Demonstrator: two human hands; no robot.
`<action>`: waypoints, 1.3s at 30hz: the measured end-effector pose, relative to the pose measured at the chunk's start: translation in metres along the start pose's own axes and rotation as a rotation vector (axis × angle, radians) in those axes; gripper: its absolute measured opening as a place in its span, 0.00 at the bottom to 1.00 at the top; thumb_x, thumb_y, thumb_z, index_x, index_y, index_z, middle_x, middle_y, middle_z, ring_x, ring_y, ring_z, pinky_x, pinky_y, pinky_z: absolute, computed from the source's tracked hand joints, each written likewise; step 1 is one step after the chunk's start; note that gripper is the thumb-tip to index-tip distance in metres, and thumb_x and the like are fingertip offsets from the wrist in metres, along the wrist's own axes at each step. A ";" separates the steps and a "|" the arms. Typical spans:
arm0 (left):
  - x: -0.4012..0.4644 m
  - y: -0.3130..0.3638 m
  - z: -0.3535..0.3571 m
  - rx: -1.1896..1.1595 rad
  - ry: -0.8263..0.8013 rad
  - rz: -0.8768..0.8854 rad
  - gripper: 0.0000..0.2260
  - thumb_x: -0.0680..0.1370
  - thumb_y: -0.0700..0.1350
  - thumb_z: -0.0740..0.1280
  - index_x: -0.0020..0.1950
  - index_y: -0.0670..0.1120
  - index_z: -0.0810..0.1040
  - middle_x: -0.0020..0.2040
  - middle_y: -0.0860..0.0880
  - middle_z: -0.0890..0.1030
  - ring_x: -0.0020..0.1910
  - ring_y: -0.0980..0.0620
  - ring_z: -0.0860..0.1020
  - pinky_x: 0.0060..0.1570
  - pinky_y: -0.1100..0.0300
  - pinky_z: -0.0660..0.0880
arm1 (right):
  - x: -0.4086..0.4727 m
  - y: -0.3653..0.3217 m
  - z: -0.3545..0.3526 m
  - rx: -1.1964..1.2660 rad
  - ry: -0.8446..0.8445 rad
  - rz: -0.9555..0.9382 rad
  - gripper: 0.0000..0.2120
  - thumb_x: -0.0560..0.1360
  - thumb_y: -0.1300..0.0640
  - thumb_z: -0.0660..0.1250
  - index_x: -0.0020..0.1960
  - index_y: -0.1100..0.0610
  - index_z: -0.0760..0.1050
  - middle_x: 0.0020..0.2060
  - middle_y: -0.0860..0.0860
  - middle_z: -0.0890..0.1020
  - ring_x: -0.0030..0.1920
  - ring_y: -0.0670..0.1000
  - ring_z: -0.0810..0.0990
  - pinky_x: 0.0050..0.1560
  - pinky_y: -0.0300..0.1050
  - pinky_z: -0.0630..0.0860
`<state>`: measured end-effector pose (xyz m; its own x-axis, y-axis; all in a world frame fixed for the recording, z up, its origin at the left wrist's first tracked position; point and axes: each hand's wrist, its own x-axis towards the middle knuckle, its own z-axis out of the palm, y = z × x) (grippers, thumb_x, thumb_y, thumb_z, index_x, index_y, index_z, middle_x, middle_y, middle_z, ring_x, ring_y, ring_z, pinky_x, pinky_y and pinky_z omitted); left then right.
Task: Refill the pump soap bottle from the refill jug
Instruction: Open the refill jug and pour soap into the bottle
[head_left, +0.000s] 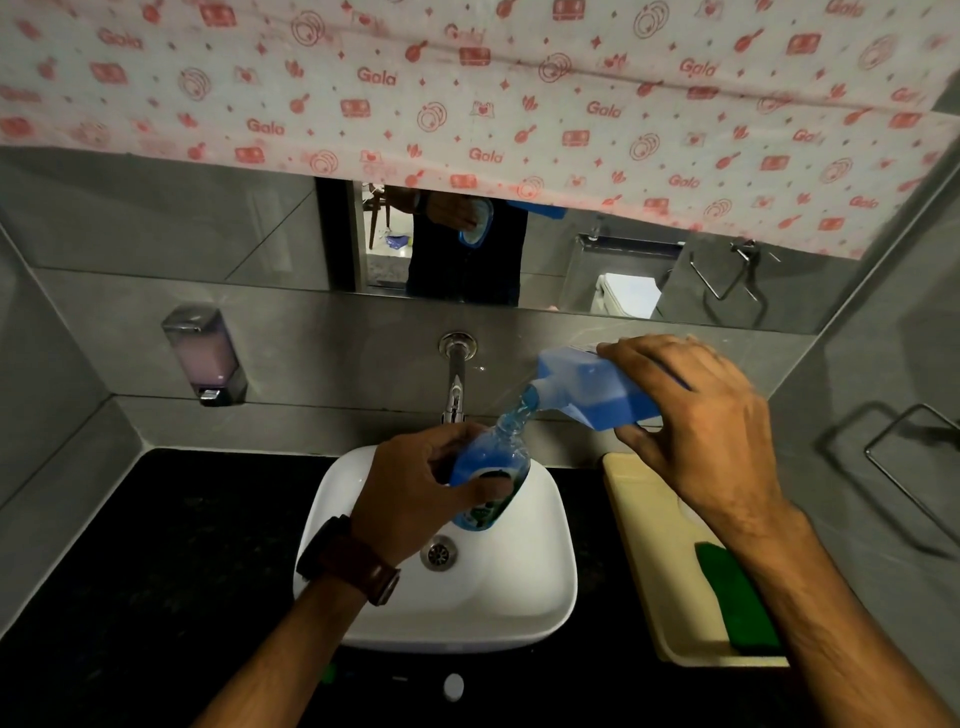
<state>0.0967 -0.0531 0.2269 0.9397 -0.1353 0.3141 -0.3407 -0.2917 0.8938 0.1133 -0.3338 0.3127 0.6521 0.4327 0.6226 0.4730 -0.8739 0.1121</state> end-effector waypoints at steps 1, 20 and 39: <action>0.000 0.000 0.000 0.008 0.000 -0.002 0.22 0.65 0.62 0.75 0.57 0.64 0.77 0.51 0.62 0.84 0.51 0.61 0.84 0.51 0.58 0.83 | 0.000 0.000 0.000 0.000 0.002 -0.003 0.30 0.72 0.50 0.76 0.72 0.53 0.74 0.65 0.54 0.80 0.66 0.60 0.78 0.68 0.62 0.73; 0.000 0.002 0.001 0.015 -0.016 0.018 0.18 0.65 0.66 0.73 0.54 0.72 0.76 0.46 0.76 0.80 0.50 0.67 0.83 0.48 0.68 0.81 | 0.000 -0.001 0.000 -0.001 0.009 0.003 0.31 0.70 0.52 0.78 0.72 0.53 0.75 0.64 0.55 0.80 0.64 0.61 0.79 0.66 0.62 0.74; 0.002 -0.004 0.005 -0.009 -0.030 0.044 0.20 0.66 0.63 0.76 0.56 0.72 0.76 0.51 0.70 0.83 0.51 0.63 0.84 0.48 0.66 0.81 | -0.002 -0.004 0.004 0.042 0.000 0.002 0.27 0.74 0.46 0.69 0.70 0.55 0.76 0.63 0.56 0.81 0.64 0.61 0.79 0.65 0.63 0.75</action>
<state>0.1000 -0.0565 0.2224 0.9227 -0.1757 0.3433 -0.3809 -0.2762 0.8824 0.1119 -0.3303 0.3079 0.6526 0.4311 0.6231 0.4964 -0.8646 0.0782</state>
